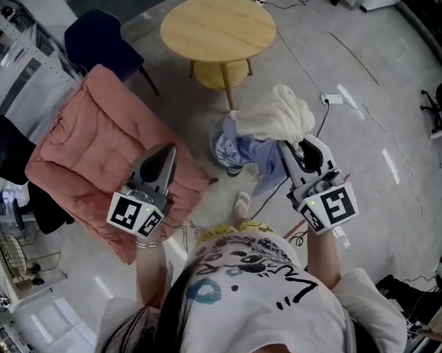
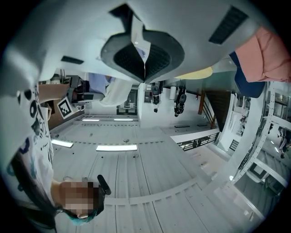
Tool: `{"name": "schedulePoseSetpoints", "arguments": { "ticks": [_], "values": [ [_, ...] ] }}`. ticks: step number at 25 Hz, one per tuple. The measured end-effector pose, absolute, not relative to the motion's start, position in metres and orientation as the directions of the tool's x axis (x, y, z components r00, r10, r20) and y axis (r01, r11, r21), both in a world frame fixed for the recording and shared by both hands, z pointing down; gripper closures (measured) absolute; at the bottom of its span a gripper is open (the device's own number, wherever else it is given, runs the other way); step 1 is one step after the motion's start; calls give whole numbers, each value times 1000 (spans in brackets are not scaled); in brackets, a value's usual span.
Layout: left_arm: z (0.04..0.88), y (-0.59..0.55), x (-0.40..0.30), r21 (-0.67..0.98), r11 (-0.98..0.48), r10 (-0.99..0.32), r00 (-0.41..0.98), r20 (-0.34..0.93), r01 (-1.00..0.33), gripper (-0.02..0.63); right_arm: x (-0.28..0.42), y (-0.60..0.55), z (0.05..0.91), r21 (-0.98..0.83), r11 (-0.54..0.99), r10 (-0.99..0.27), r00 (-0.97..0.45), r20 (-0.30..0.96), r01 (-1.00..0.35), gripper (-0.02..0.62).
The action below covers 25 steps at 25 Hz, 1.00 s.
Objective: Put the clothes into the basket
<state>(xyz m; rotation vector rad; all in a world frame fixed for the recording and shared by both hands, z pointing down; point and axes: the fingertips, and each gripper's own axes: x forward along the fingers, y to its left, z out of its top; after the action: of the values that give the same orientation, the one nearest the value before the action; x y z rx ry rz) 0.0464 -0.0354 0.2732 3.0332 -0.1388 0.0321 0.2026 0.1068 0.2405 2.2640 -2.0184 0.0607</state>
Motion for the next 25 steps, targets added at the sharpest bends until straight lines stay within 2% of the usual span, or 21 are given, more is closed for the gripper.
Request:
{"name": "schedulePoseSetpoints", "arguments": {
  "ticks": [9,25],
  "values": [
    [273,-38,95,97,-990,-106,994,19,-107,594,241,102,257,59,-44,-994,50,100,-997,509],
    [272,-79,165,66,-998,24,999,30,22,594,276,71,264,33,-110,-988,113,110,-993,509]
  ]
}}
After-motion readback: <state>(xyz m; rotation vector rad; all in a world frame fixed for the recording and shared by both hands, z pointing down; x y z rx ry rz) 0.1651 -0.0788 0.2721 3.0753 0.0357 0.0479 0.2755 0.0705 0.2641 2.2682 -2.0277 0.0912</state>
